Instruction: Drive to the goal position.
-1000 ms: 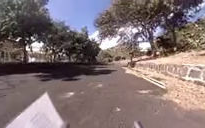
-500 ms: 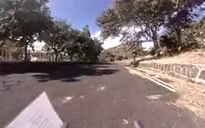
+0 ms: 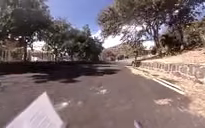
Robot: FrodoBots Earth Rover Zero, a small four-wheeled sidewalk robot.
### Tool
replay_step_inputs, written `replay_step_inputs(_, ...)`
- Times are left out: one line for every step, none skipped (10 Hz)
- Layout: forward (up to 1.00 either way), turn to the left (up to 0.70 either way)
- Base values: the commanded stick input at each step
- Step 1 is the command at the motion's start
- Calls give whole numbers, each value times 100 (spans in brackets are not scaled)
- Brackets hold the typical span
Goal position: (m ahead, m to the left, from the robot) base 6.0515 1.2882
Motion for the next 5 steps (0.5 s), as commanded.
replay_step_inputs(70, -35)
replay_step_inputs(70, -35)
replay_step_inputs(70, -7)
replay_step_inputs(70, 0)
replay_step_inputs(70, 0)
